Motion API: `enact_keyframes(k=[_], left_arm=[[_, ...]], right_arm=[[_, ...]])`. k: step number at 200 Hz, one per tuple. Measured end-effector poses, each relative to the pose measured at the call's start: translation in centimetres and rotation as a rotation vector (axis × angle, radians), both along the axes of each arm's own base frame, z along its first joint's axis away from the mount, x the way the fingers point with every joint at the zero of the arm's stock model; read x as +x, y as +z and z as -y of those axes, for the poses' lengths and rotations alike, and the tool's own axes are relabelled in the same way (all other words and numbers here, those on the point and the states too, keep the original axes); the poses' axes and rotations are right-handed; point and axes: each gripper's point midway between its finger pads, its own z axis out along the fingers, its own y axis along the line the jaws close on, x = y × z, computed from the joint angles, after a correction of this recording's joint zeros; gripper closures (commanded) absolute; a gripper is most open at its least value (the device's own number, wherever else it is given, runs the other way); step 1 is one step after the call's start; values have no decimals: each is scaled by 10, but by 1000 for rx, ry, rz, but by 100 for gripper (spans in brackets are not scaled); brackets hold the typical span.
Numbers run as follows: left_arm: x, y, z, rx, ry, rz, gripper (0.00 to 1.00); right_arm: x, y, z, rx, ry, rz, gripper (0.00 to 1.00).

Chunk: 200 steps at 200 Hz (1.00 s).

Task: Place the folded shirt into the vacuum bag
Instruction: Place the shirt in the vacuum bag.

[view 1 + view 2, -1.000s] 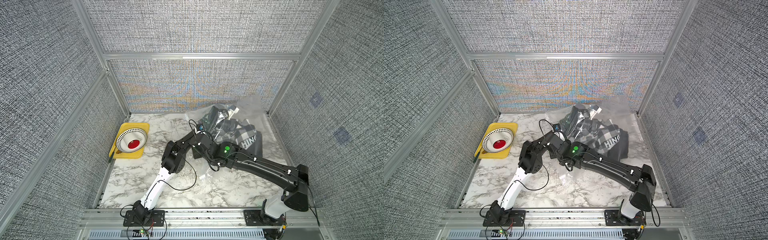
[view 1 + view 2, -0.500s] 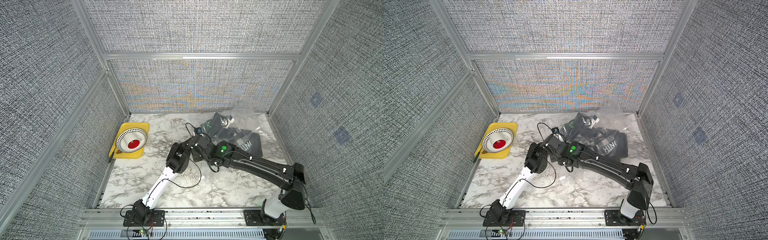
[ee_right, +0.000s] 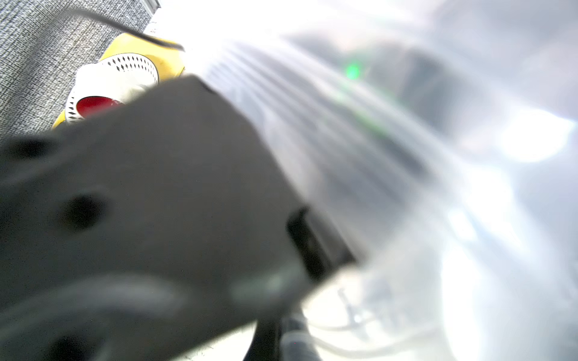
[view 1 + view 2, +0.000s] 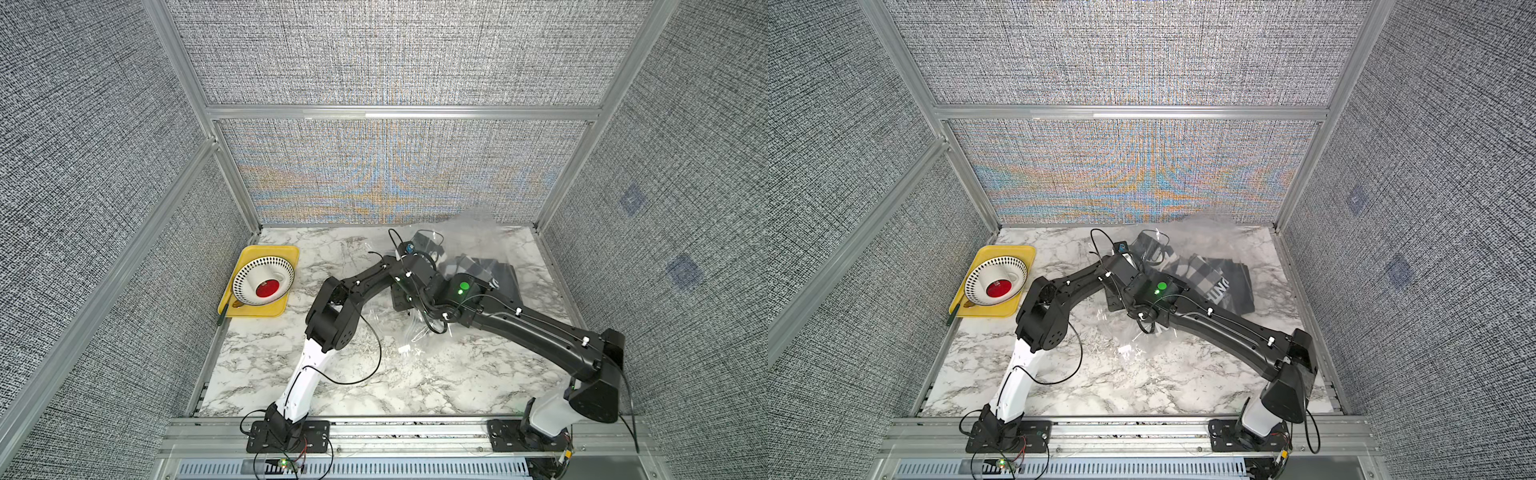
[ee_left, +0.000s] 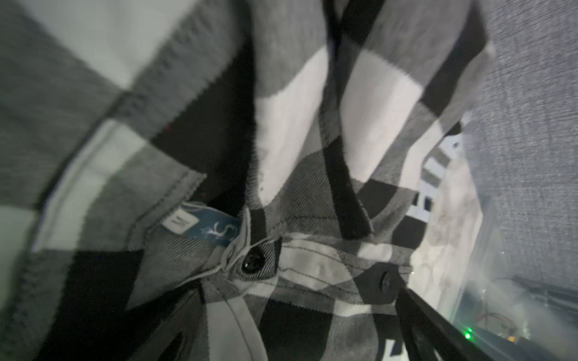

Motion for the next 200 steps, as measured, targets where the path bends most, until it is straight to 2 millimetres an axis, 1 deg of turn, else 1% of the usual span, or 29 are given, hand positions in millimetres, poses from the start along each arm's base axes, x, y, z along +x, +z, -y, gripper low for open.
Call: enact_keyframes(k=[18,34,55,78,96,139,152,179,200], left_arm=[[0,-16,-4,-4,-11,12,0],[0,-16,-4,-30,-15,27,1],[-5,-14,-8,-57,-20,64,1],[-20,-11,-23,-43,-17,67,1],[-27,-10,-35,-17,-4,82,1],[-40,-14,-69,76,45,120,0],[-44,-9,-79,89,62,141,0],[-51,13,-98,99,100,200,0],[-60,19,-117,122,133,223,0]], right_arm=[[0,10,2,43,5,32,100],[1,22,1,94,5,69,100],[5,29,3,129,-5,94,100],[14,34,10,153,-42,108,100],[20,32,16,161,-72,106,100],[22,28,18,170,-94,97,100],[23,27,18,170,-96,95,100],[24,28,18,175,-101,96,100],[23,28,19,175,-101,96,100]])
